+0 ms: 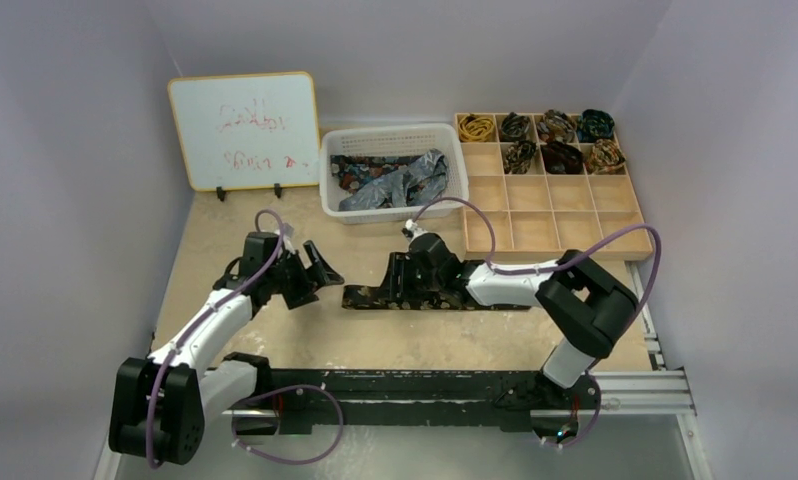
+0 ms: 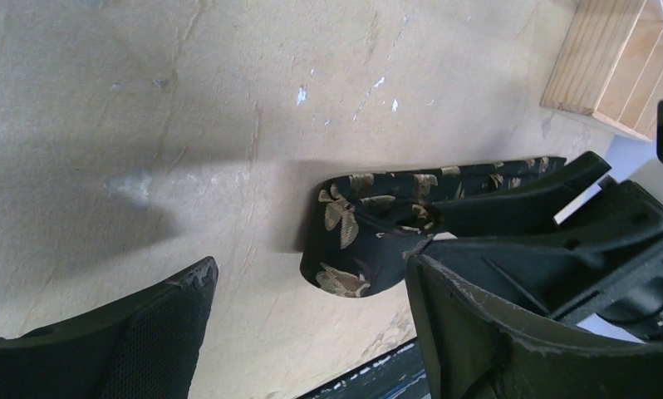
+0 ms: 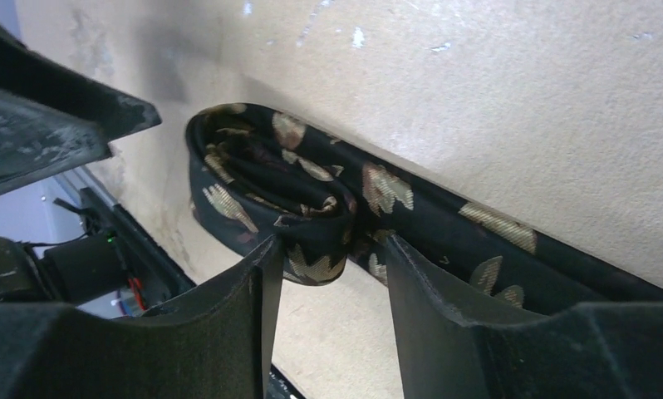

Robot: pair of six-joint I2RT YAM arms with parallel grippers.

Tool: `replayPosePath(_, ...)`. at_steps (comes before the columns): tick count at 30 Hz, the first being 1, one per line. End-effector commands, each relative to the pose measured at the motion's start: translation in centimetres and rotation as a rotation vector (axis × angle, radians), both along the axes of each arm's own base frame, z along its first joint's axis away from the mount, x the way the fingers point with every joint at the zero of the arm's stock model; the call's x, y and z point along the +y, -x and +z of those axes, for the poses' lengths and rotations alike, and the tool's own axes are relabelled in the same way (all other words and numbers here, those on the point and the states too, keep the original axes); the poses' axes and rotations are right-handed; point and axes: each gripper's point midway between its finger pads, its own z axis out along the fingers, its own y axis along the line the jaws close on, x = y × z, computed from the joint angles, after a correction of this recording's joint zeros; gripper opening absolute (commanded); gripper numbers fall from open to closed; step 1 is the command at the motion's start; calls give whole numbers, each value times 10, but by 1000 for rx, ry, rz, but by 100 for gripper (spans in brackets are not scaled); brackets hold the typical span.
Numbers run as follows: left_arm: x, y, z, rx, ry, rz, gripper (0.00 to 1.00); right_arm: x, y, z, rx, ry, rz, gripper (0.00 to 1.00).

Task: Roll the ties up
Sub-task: Roll the tie at the center of the board.

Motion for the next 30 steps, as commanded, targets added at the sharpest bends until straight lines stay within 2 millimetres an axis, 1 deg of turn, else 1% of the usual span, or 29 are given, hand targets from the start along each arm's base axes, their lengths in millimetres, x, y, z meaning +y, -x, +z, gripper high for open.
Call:
replayPosePath(1, -5, 2, 4, -41, 36, -32, 82, -3, -8, -6, 8, 59, -38, 50)
replayPosePath(3, -3, 4, 2, -39, 30, -30, 82, -6, -11, -6, -1, 73, -52, 50)
replayPosePath(6, 0, 7, -1, -28, 11, -16, 82, -5, -15, 7, -41, 60, -44, 50)
replayPosePath(8, 1, 7, 0, -34, 13, -10, 82, -2, -18, 21, -81, 33, -26, 54)
replayPosePath(12, 4, 7, 2, -44, -3, 8, 84, 3, -24, 54, -208, -19, 23, 65)
replayPosePath(14, 6, 6, 3, -53, -9, 19, 87, 7, -25, 72, -307, -46, 95, 67)
replayPosePath(15, 7, 6, 3, -57, -12, 23, 90, 9, -29, 84, -377, -60, 118, 68)
replayPosePath(18, 10, 7, 4, -60, -24, 42, 91, 15, -21, 114, -565, -152, 240, 69)
replayPosePath(20, 12, 6, 5, -65, -29, 56, 92, 16, -19, 125, -698, -182, 298, 83)
replayPosePath(21, 13, 5, 7, -71, -33, 63, 92, 16, -18, 126, -753, -184, 332, 87)
replayPosePath(24, 15, 6, 10, -75, -39, 79, 94, 16, -19, 116, -837, -128, 413, 89)
replayPosePath(27, 16, 8, 10, -77, -34, 86, 95, 20, -12, 106, -908, -79, 520, 92)
replayPosePath(30, 16, 9, 10, -73, -34, 87, 95, 25, 2, 97, -955, -63, 639, 93)
